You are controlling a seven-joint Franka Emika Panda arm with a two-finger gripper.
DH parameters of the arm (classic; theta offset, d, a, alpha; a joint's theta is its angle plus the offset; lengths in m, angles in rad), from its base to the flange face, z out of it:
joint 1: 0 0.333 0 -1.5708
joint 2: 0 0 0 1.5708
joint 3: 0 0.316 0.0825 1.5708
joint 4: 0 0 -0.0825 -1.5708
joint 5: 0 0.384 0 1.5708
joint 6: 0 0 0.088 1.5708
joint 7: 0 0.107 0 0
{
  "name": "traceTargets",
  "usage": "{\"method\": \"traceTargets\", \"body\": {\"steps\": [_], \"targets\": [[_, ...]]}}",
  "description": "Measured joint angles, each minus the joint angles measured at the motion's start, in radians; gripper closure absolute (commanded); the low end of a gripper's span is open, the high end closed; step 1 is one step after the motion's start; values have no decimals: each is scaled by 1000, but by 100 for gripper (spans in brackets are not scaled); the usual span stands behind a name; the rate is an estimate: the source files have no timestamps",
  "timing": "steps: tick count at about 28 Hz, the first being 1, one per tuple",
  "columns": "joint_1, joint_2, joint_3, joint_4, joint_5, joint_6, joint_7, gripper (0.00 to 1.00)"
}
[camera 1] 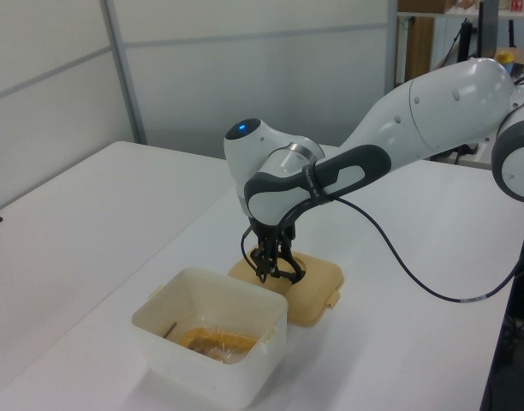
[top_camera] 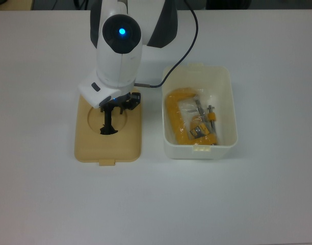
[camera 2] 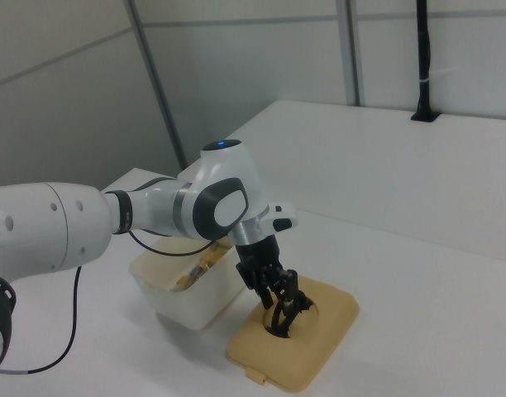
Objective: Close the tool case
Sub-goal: 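Close the gripper on the black handle of the beige lid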
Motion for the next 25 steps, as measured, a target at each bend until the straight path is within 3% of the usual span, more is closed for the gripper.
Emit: {"method": "traceTargets", "body": {"steps": [25], "targets": [[-16, 0, 5, 28, 0, 5, 23, 100]]}}
